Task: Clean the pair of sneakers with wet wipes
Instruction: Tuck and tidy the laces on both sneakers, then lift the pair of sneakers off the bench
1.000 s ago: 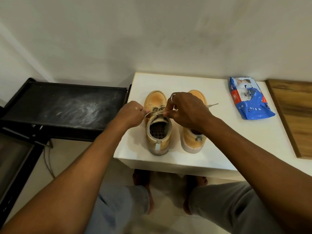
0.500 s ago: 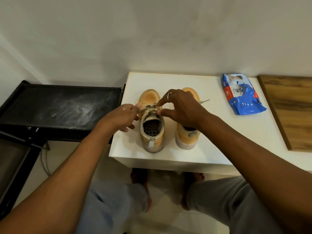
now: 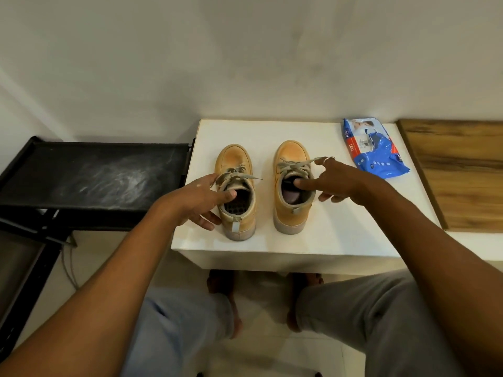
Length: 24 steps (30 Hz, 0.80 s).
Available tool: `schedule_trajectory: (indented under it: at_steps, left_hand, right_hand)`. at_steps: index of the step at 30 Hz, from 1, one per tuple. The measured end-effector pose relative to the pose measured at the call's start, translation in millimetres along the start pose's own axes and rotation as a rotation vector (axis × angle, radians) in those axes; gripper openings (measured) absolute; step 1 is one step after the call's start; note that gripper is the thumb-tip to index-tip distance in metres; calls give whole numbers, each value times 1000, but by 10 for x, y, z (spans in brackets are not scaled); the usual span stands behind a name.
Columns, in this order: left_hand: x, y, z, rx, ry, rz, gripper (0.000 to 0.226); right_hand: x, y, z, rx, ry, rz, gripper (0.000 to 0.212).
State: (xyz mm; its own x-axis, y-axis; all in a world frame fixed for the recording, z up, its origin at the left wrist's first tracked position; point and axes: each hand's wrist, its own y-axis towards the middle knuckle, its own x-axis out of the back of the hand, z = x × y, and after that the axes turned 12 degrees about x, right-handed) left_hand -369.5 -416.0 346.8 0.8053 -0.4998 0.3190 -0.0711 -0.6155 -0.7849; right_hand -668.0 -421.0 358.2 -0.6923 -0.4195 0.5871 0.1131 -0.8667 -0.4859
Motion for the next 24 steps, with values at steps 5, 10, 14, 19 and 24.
schedule_trajectory:
  at_steps: [5, 10, 14, 19, 24]
  left_hand:
    - [-29, 43, -23, 21, 52, -15, 66]
    - [-86, 64, -44, 4, 134, -50, 62]
    - [-93, 85, -45, -6, 143, -67, 65]
    - [-197, 132, -87, -30, 202, -138, 63]
    - [-175, 147, -75, -17, 219, -148, 66]
  right_hand:
    - [-133, 73, -40, -54, 127, 156, 60]
    - [-190, 104, -1, -67, 113, 153, 42]
    - [-274, 90, 54, -48, 112, 153, 37]
    - [-574, 63, 238, 17, 3, 179, 22]
    - [-582, 93, 215, 15, 0, 175, 19]
